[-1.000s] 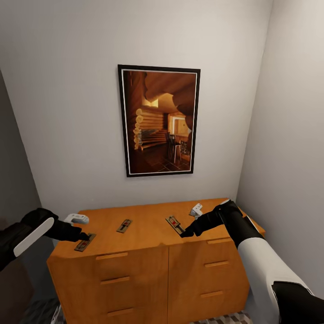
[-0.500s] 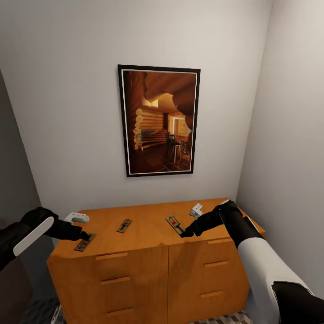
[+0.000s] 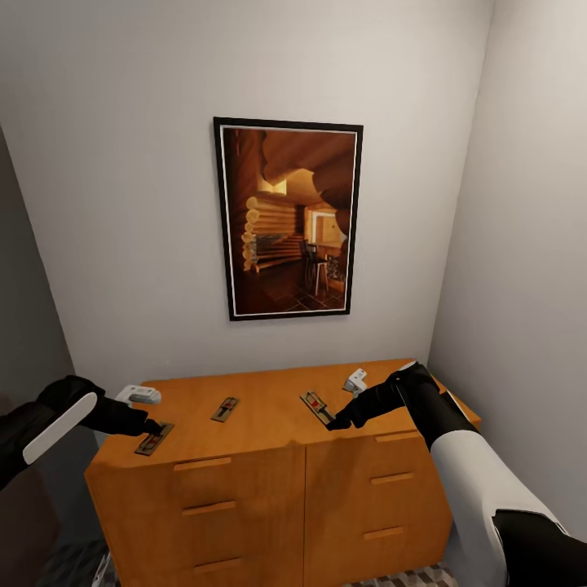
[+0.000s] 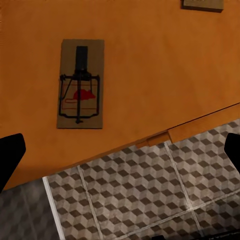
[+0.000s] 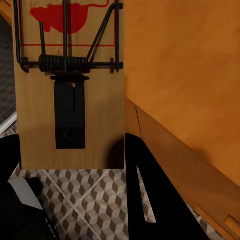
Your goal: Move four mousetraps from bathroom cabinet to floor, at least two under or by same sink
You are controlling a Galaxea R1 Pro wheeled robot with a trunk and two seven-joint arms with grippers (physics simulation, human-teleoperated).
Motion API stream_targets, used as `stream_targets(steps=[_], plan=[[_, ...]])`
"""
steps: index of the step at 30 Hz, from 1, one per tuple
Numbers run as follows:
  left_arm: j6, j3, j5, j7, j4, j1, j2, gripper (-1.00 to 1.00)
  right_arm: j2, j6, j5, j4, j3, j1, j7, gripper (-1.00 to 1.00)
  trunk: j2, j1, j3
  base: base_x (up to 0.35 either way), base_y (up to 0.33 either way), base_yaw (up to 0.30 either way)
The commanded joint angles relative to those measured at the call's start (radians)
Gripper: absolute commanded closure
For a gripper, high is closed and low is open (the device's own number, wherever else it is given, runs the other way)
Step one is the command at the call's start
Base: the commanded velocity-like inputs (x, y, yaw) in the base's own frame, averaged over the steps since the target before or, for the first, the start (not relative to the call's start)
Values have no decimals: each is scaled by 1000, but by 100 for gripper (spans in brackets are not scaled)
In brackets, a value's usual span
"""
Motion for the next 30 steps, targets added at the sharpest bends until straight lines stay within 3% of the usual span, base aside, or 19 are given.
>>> stream_targets(steps=[1,6,30], plan=[[1,-2,-10,-10,0,-2,1,-100,1,12,5,-1,-4,-1,6,100,-1,0,-2,0,0,0],[0,-1,-11,-10,0,-2,2,-100,1,11,5,-1,-4,-1,6,100,-1,0,-2,0,0,0],[-2,20,-17,-8,-2,-2,12,-100,1,12,5,-1,-3,-1,6,100,-169,92,-77,0,0,0]])
